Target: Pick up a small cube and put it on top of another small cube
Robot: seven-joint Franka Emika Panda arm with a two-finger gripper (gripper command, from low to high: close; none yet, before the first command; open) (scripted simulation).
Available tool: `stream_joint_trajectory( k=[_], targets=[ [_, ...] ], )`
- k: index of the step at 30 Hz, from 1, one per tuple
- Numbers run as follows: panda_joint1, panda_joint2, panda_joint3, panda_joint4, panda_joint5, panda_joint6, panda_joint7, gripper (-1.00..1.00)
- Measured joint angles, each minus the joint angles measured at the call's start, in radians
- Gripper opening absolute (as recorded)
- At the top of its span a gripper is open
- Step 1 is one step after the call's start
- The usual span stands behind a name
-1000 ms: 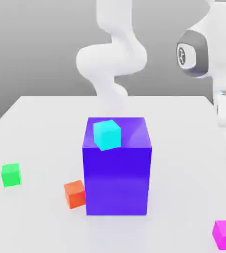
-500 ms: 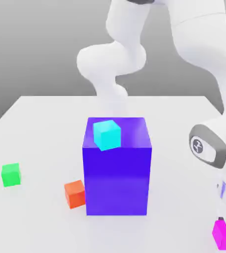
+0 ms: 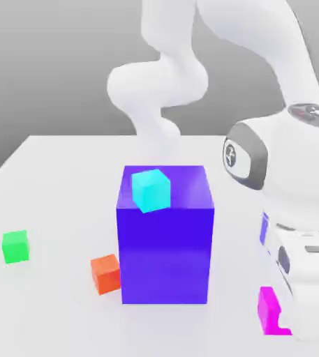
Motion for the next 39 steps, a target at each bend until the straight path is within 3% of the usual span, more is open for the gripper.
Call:
stream_joint_trajectory(
  k=[4, 9, 14, 16, 17, 23, 39],
  targets=[
    [-0.106, -0.089, -0.090, -0.062, -0.045, -0.004, -0.168, -1.00],
    [-0.372, -0.207, -0.235, -0.153, -0.099, 0.001, -0.469, -1.00],
    [-0.817, -0.208, -0.260, -0.153, -0.100, -0.004, -0.469, -1.00],
    [-0.959, -0.235, -0.256, -0.195, -0.089, 0.010, -0.635, -1.00],
    [-0.955, -0.246, -0.255, -0.216, -0.079, 0.017, -0.717, -1.00],
    [-0.666, -0.291, -0.502, -0.349, -0.039, 0.027, -1.238, -1.00],
    [-0.622, -0.149, -0.485, -0.348, 0.215, 0.128, -1.507, -1.00]
  ],
)
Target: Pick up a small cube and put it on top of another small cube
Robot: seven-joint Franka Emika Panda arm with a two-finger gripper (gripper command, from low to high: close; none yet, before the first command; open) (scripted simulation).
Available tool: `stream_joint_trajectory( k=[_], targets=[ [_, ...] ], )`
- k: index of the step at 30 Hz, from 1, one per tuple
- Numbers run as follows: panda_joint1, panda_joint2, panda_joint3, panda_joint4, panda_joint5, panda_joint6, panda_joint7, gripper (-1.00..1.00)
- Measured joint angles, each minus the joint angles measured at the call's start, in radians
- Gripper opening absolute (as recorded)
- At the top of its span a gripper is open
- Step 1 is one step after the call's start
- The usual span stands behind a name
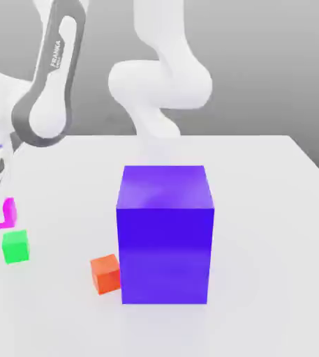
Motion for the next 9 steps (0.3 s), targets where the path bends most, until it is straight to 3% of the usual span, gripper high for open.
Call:
stream_joint_trajectory(
  k=[7, 8, 9],
  targets=[
    [-0.058, 0.117, 0.091, -0.008, 0.187, 0.090, -0.133, -1.00],
    [-0.064, 0.126, 0.100, -0.009, 0.201, 0.097, -0.144, 1.00],
    [-0.064, 0.126, 0.100, -0.009, 0.201, 0.097, -0.144, 1.00]
  ],
)
